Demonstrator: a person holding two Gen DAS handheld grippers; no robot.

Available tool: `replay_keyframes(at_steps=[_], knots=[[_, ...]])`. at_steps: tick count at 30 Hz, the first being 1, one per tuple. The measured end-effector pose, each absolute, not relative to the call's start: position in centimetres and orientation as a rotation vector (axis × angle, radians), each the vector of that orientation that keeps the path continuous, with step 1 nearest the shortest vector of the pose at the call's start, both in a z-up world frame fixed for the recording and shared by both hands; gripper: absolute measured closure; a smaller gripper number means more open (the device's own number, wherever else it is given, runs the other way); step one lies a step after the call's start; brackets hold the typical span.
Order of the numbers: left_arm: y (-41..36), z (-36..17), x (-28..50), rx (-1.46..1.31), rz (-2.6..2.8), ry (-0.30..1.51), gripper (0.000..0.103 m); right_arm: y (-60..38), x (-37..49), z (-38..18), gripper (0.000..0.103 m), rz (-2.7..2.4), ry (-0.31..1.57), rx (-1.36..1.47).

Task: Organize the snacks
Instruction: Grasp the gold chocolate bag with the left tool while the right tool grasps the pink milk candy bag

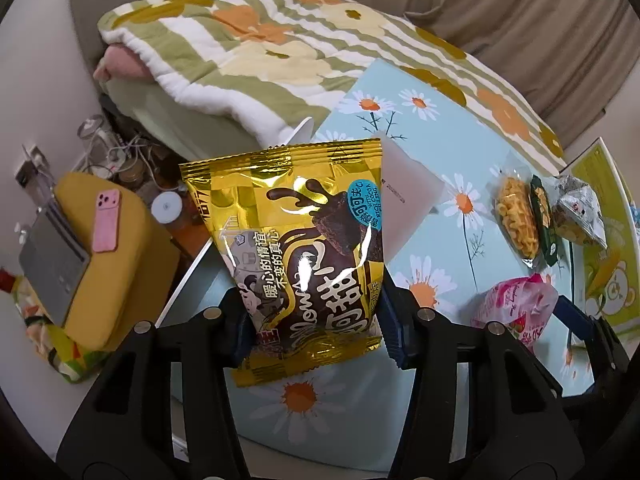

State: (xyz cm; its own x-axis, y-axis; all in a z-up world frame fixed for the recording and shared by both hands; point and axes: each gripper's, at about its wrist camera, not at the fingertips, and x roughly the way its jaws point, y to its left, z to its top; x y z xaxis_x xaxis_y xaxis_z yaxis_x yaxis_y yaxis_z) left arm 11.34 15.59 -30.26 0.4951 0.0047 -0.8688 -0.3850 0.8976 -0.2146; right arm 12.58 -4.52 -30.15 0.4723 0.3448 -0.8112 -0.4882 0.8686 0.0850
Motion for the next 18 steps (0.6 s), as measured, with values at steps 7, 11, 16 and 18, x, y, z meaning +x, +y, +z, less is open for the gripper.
replay_keyframes(at_steps=[7, 11, 16, 18], knots=[[15.4, -29.2, 10.9, -0.373, 0.219, 1.024, 0.056, -3.6, 12.9, -30.8, 0.018, 0.515, 0.968, -0.199], [15.3, -28.9, 10.9, -0.368, 0.201, 1.023, 0.056, -3.3, 13.1, -31.2, 0.019, 0.498, 0.967, -0.222], [15.0, -28.6, 10.8, -0.339, 0.173, 1.028, 0.056, -3.2, 12.9, -32.0, 0.036, 0.474, 0.972, -0.256], [14.9, -28.5, 10.8, -0.334, 0.156, 1.029, 0.056, -3.2, 12.8, -32.2, 0.046, 0.472, 0.978, -0.264]])
